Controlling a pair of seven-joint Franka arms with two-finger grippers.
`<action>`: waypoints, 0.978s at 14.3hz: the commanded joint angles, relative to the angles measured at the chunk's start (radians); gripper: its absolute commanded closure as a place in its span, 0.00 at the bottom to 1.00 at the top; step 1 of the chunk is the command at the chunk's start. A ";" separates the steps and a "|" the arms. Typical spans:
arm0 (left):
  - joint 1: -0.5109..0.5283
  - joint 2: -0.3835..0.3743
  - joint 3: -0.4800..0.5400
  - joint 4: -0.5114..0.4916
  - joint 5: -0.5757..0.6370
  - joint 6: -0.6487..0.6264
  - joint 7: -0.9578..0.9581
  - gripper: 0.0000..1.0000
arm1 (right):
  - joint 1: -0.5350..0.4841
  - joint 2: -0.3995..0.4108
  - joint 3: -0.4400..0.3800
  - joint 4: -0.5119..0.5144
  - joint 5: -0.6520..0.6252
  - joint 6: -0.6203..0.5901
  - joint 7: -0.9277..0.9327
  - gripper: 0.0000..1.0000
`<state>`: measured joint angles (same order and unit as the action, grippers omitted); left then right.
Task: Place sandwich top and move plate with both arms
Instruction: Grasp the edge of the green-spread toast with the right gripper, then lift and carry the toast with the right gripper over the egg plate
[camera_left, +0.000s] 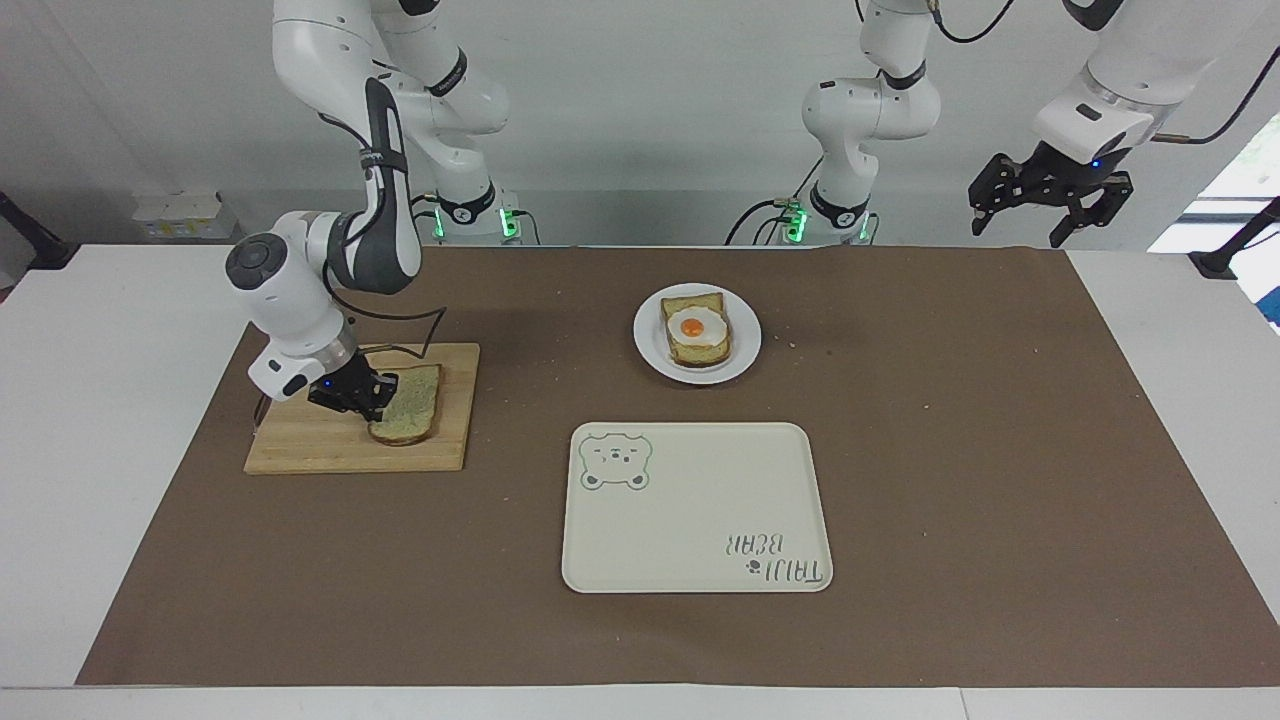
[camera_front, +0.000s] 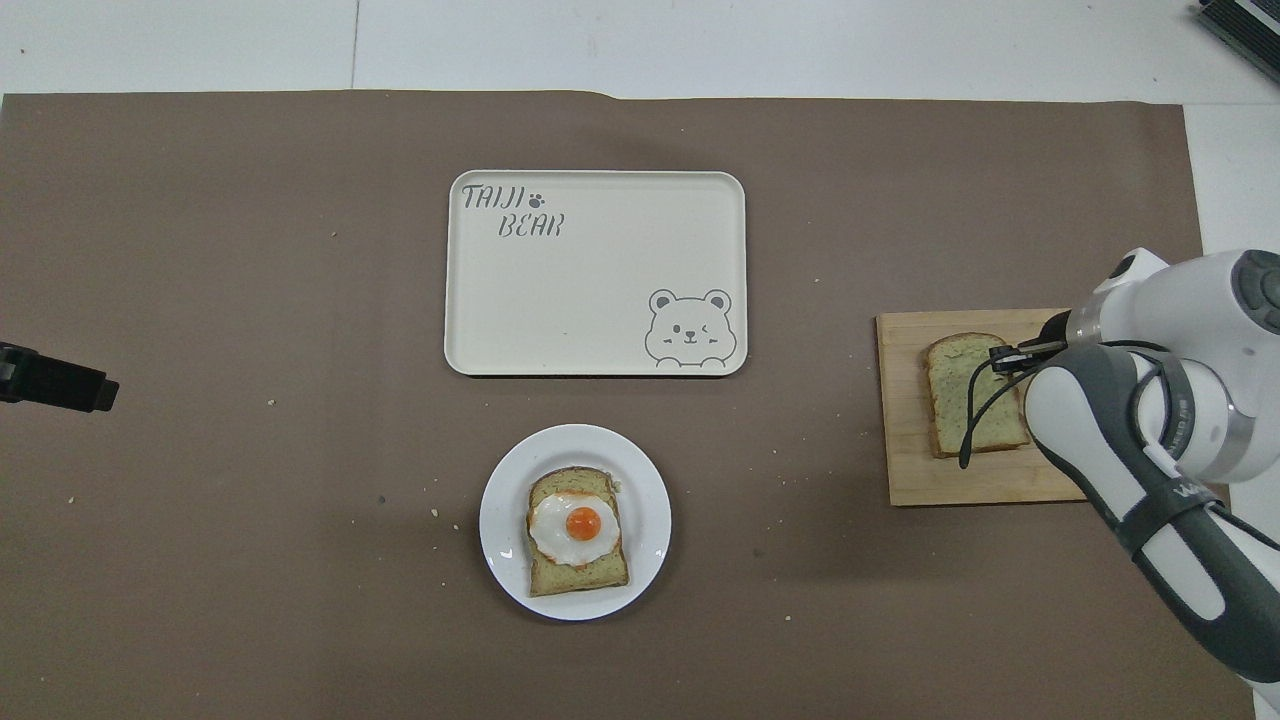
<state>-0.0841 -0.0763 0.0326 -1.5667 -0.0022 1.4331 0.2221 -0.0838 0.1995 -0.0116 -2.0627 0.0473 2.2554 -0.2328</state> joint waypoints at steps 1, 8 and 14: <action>-0.013 -0.029 0.006 -0.033 0.011 0.000 -0.004 0.00 | -0.004 -0.015 0.018 0.087 0.009 -0.121 -0.025 1.00; -0.013 -0.029 0.004 -0.033 0.011 0.000 -0.003 0.00 | -0.004 -0.042 0.158 0.222 0.034 -0.385 0.139 1.00; -0.013 -0.029 0.004 -0.033 0.011 0.000 -0.003 0.00 | 0.005 -0.061 0.309 0.213 0.189 -0.438 0.319 1.00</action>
<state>-0.0852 -0.0763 0.0323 -1.5668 -0.0022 1.4331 0.2221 -0.0698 0.1553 0.2683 -1.8456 0.1986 1.8416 0.0571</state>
